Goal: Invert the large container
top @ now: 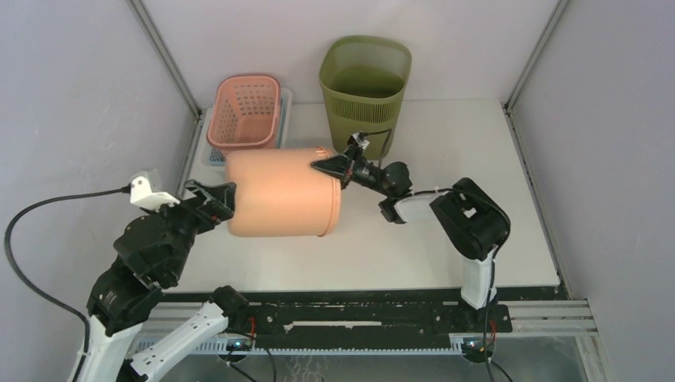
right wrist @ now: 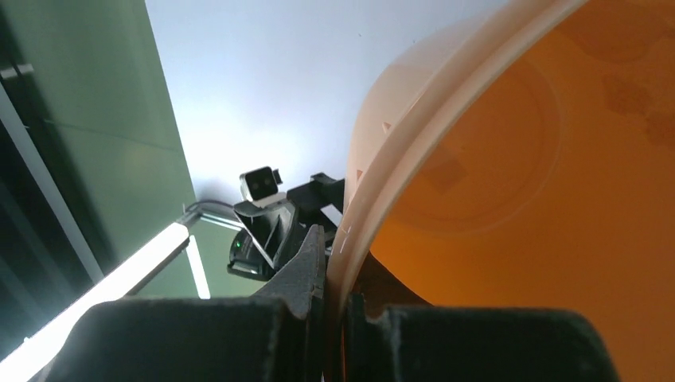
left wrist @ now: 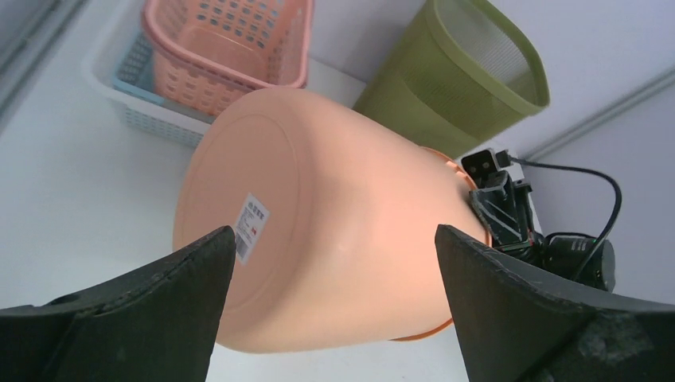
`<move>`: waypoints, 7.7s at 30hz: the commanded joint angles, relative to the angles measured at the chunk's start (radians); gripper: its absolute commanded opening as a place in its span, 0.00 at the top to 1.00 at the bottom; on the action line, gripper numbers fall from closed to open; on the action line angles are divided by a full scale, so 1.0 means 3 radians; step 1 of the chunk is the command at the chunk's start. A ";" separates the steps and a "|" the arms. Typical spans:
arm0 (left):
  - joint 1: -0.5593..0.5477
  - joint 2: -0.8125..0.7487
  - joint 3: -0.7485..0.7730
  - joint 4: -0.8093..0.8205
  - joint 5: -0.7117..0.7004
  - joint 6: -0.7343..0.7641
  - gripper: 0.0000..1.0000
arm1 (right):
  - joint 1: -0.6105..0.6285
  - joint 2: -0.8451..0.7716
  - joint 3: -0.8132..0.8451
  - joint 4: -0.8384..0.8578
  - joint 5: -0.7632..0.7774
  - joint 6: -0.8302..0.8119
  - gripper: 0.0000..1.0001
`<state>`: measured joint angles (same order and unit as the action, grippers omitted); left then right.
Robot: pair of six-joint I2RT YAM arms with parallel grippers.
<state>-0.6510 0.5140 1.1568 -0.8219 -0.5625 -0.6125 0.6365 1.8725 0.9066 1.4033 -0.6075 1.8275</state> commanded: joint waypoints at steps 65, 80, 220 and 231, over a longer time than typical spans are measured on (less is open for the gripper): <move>0.0040 0.0314 -0.0291 0.0029 -0.0426 0.0021 0.00 | -0.0366 0.0121 -0.0836 -0.1656 0.0234 -0.1324 0.25; 0.0048 0.0474 -0.0860 0.0179 -0.0086 -0.0157 0.00 | -0.1200 -0.1525 -0.1031 -0.4231 0.0716 -0.3019 0.15; -0.0208 0.0678 -0.1175 0.0998 0.0528 -0.0277 0.00 | -0.0952 0.0654 0.5021 -0.7915 0.2830 -0.4622 0.86; -0.0199 0.0633 -0.0840 0.0718 0.0318 -0.0097 0.00 | -0.0859 -0.0168 0.4761 -0.8462 0.2532 -0.4857 1.00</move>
<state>-0.7105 0.7300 0.7979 -0.5838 -0.4118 -0.6891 0.3622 2.0617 2.3985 -1.1435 0.1909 0.3870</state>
